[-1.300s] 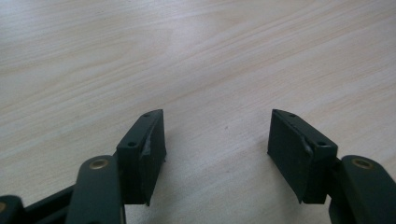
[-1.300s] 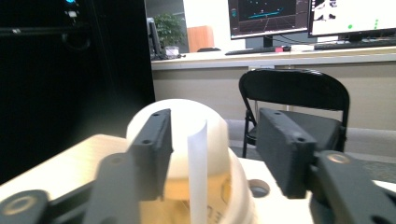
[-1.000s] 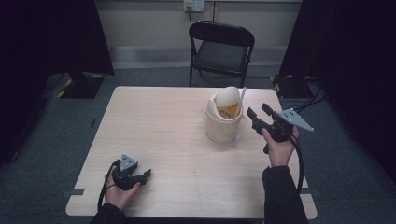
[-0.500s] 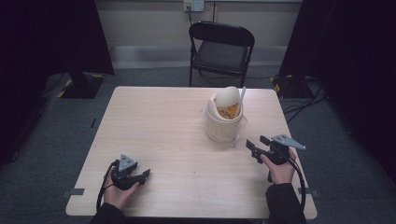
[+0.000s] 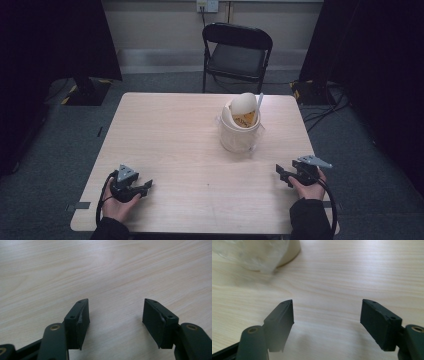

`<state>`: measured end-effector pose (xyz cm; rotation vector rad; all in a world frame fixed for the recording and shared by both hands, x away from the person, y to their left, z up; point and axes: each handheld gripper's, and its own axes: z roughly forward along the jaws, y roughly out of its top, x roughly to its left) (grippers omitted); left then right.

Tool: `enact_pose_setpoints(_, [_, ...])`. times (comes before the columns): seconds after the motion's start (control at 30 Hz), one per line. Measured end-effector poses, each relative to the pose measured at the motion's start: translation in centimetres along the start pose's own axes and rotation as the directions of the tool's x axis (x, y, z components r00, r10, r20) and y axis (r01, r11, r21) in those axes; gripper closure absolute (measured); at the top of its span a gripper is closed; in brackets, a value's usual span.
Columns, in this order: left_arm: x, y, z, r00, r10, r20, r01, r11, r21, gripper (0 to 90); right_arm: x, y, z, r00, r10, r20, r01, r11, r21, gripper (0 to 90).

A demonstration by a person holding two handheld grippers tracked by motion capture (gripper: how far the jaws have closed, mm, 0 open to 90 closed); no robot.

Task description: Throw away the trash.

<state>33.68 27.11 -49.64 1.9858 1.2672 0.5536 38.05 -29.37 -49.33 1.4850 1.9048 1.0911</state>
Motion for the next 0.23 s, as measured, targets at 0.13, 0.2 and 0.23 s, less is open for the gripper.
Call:
enact_pose_setpoints(0.13, [0.38, -0.18, 0.05, 0.9999, -0.009, -0.008, 0.009, 1.0000, 0.000, 38.2, -0.76, -0.36, 0.02, 0.9995, -0.023, 0.020, 0.021, 0.998, 0.063, 25.0])
enact_pose_setpoints(0.2, [0.25, -0.21, 0.13, 0.9998, -0.017, -0.010, 0.017, 0.9998, -0.009, 37.5, -1.00, -0.41, -0.05, 0.9991, -0.029, 0.031, 0.027, 0.997, 0.078, 24.3])
enact_pose_setpoints(0.23, [0.25, -0.21, 0.13, 0.9998, -0.017, -0.010, 0.017, 0.9998, -0.009, 37.1, -1.00, -0.41, -0.05, 0.9991, -0.029, 0.031, 0.027, 0.997, 0.078, 24.3])
